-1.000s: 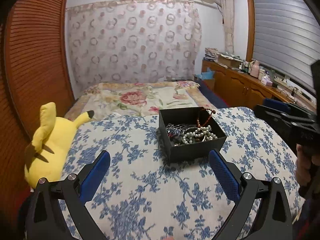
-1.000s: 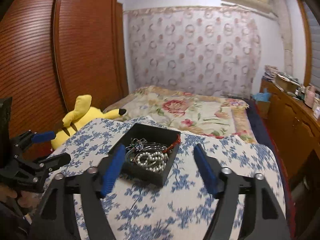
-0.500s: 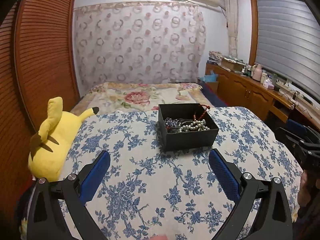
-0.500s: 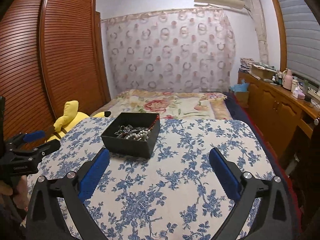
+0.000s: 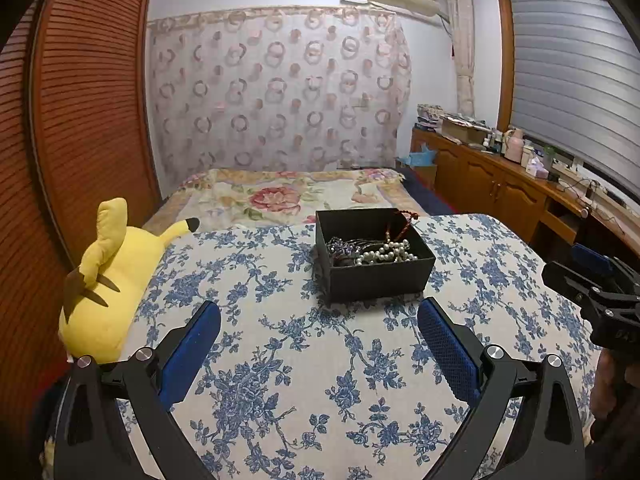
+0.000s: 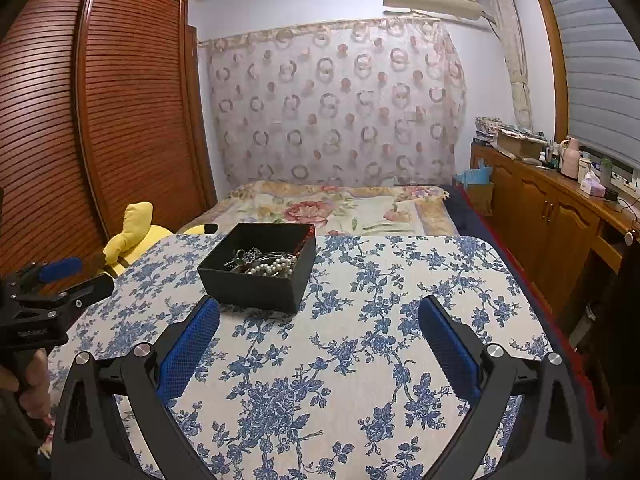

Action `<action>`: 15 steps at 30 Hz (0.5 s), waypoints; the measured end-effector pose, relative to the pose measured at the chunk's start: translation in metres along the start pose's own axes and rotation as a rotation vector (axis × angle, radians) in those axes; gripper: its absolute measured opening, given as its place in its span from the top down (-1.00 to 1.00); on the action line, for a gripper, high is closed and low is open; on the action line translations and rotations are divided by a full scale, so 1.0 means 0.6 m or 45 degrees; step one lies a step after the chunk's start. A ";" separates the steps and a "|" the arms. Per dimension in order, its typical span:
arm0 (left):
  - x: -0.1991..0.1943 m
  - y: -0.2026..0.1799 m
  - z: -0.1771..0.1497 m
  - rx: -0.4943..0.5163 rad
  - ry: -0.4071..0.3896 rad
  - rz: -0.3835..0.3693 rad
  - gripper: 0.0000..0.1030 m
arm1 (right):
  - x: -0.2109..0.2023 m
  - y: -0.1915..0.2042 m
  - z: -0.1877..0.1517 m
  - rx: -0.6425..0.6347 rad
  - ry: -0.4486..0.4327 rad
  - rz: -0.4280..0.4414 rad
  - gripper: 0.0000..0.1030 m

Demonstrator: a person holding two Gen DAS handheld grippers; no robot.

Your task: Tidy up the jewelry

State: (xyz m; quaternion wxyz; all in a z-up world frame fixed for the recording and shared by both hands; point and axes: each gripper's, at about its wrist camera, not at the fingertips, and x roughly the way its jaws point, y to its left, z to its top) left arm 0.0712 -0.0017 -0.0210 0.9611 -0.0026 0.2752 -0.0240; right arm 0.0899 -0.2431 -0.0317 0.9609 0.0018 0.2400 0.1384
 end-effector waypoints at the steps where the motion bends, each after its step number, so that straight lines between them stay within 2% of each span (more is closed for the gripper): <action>1: 0.000 0.000 0.000 -0.001 0.000 0.000 -0.85 | 0.000 0.000 0.000 0.000 0.001 -0.004 -0.95; 15: -0.010 -0.001 0.003 0.011 -0.029 0.015 -0.85 | -0.001 -0.004 0.002 0.009 -0.008 -0.005 -0.95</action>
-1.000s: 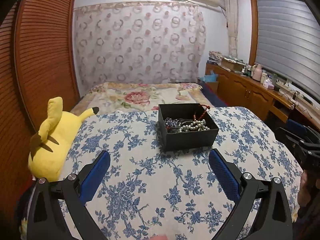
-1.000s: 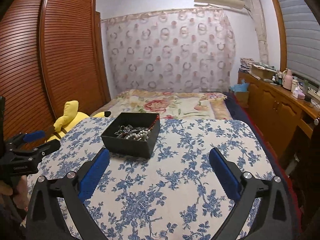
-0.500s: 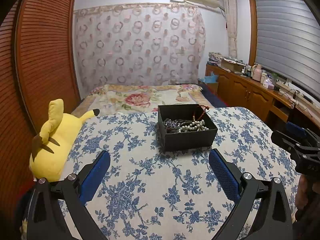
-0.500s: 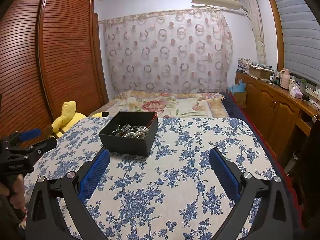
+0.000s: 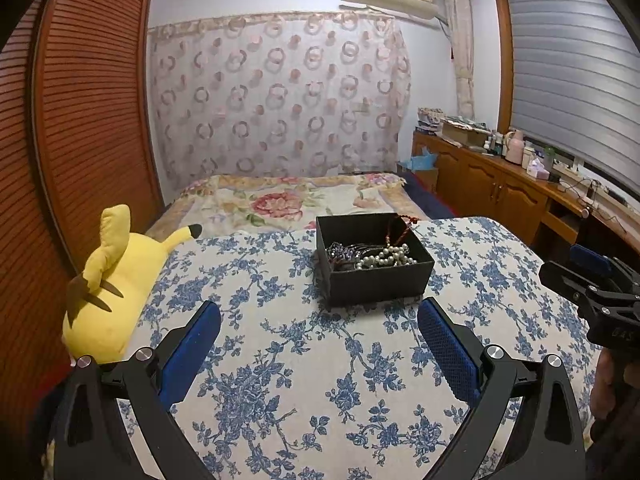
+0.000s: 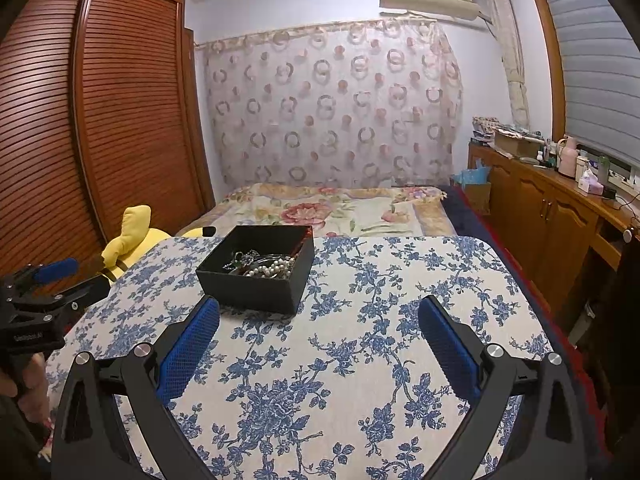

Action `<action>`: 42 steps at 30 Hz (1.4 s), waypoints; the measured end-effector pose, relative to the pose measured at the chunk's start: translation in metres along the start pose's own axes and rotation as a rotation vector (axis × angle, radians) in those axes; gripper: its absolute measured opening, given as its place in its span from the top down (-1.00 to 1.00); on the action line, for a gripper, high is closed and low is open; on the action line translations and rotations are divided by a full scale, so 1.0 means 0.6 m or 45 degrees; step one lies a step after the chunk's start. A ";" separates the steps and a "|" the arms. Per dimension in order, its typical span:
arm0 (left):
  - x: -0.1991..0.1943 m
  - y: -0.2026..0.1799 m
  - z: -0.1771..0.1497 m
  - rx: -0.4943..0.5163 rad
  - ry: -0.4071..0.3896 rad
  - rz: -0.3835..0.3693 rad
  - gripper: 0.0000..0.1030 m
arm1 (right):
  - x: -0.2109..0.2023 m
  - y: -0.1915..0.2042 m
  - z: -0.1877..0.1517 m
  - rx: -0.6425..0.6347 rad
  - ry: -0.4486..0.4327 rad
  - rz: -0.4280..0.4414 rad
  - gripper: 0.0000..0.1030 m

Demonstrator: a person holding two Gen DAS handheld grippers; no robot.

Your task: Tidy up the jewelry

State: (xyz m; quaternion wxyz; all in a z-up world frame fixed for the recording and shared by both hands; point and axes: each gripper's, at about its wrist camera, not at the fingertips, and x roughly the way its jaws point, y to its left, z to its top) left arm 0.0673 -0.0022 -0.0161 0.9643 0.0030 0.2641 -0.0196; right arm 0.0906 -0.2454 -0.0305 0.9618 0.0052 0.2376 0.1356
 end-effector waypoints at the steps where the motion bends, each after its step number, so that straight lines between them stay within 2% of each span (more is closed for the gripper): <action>1: -0.002 -0.001 0.000 0.000 -0.003 -0.001 -0.85 | -0.001 0.000 0.002 0.001 -0.002 0.000 -0.95; 42: -0.007 -0.007 0.011 0.004 -0.025 -0.010 -0.85 | -0.005 0.003 0.003 0.000 -0.008 -0.001 -0.95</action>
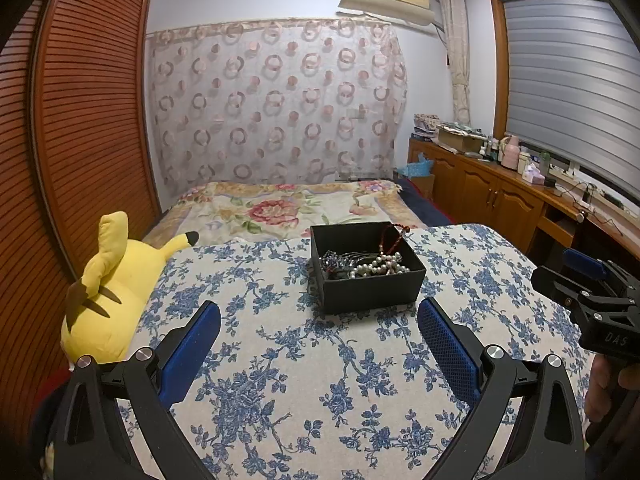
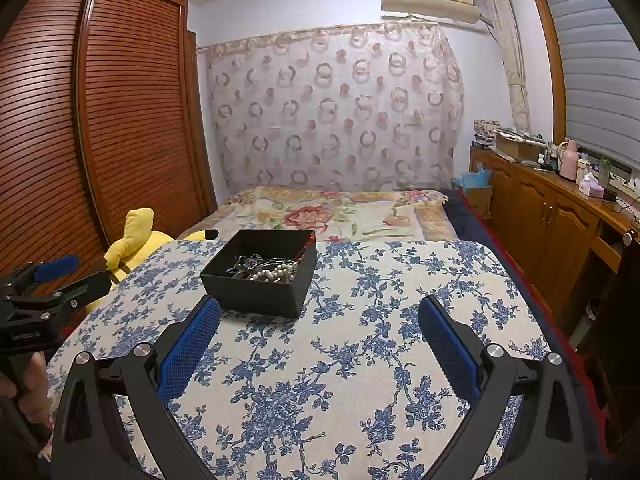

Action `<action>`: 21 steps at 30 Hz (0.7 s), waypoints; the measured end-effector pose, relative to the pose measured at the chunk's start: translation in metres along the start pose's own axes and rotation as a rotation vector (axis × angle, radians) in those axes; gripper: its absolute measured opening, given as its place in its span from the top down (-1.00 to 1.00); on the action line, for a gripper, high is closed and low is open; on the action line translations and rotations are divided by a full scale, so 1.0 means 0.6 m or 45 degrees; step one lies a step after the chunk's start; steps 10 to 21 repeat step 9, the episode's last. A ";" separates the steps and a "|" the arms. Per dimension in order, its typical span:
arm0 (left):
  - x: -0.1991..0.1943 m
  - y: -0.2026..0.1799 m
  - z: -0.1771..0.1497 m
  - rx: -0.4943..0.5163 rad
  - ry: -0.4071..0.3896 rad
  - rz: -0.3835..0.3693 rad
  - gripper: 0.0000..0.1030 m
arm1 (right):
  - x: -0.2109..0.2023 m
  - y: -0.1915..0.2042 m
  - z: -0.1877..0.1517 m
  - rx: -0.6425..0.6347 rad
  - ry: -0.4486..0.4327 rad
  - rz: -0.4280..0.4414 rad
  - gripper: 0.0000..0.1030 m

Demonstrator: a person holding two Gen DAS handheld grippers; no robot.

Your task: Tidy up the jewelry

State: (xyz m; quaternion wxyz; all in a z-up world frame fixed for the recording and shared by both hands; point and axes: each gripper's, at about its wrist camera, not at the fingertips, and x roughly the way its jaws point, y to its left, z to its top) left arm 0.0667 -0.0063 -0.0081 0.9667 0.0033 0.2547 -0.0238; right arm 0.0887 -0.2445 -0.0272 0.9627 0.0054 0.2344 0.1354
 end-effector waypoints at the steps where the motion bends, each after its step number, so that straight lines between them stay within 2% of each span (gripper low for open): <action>1: -0.001 -0.001 -0.001 0.000 0.000 0.000 -0.85 | -0.001 0.002 0.002 0.001 -0.002 -0.001 -0.95; 21: -0.001 -0.001 -0.001 -0.003 0.000 0.006 -0.85 | -0.005 0.008 0.011 -0.001 -0.009 -0.003 -0.95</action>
